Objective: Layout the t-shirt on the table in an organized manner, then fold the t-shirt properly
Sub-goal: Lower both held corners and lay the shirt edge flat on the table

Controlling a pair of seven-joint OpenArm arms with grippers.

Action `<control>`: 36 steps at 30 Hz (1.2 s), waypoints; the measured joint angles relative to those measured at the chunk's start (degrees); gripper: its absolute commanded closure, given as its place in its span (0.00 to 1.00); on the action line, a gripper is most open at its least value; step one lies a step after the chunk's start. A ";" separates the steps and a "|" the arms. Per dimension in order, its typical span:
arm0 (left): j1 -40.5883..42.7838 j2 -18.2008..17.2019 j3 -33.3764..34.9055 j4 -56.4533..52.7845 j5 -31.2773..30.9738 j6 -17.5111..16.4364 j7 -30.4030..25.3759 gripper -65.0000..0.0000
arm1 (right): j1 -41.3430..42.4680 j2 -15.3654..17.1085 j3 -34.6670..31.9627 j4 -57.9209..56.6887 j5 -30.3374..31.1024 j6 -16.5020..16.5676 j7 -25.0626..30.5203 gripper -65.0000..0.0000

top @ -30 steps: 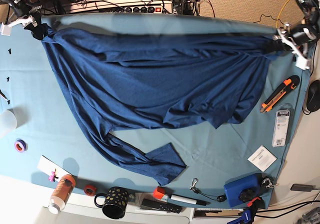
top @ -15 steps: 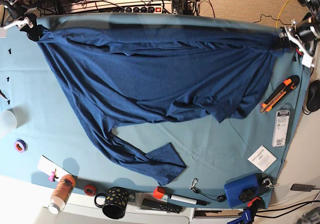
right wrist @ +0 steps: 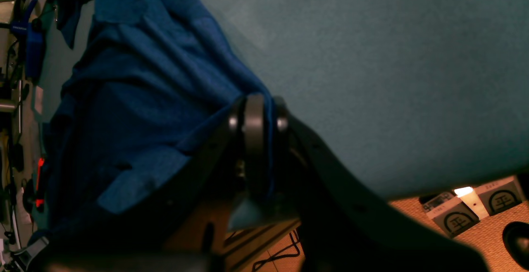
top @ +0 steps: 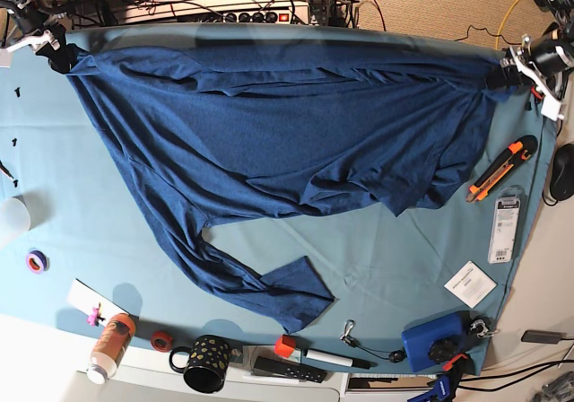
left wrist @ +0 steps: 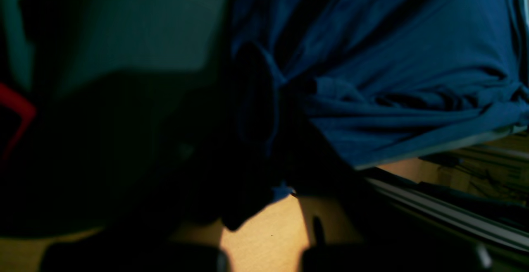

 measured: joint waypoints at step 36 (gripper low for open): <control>-1.75 0.00 -0.17 0.00 0.68 -1.99 -1.29 0.45 | 0.20 0.04 0.00 0.00 -0.24 0.00 0.24 0.66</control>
